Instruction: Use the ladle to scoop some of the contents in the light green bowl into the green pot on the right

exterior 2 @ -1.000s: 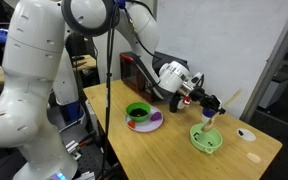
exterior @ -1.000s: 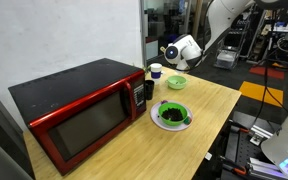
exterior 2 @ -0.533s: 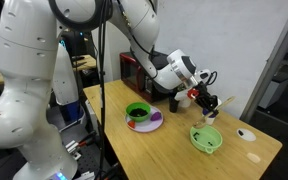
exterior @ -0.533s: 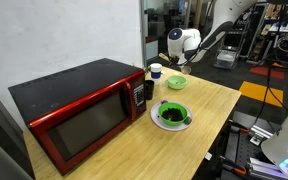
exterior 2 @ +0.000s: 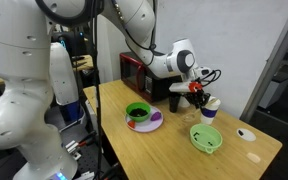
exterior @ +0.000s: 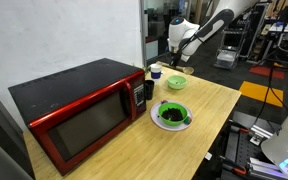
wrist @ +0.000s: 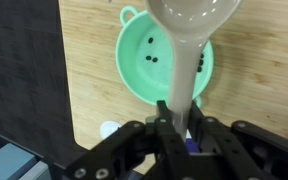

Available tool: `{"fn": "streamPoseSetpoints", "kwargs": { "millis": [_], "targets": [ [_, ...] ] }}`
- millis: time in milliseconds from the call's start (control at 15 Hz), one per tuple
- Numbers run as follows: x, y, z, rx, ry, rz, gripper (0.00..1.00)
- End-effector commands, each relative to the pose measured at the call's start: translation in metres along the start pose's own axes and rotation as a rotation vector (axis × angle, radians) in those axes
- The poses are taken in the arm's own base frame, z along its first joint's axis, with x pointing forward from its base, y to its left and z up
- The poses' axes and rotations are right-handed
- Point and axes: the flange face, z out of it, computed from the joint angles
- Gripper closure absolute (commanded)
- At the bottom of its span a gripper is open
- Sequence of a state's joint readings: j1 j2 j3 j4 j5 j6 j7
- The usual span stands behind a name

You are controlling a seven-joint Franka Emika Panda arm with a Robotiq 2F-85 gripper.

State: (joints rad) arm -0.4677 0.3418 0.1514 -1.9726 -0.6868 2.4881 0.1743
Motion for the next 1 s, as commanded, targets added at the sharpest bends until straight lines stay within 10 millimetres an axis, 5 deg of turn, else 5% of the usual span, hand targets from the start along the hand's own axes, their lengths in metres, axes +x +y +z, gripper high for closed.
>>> {"fn": "streamPoseSetpoints", "kwargs": {
  "millis": [0,467,933],
  "targets": [
    [-0.01,0.016,-0.039,0.042,-0.034,-0.044,0.94],
    [-0.02,0.025,-0.083,0.124,-0.051,-0.138,0.94],
    [-0.066,-0.007,-0.078,0.231,-0.059,-0.275,0.94]
  ]
}}
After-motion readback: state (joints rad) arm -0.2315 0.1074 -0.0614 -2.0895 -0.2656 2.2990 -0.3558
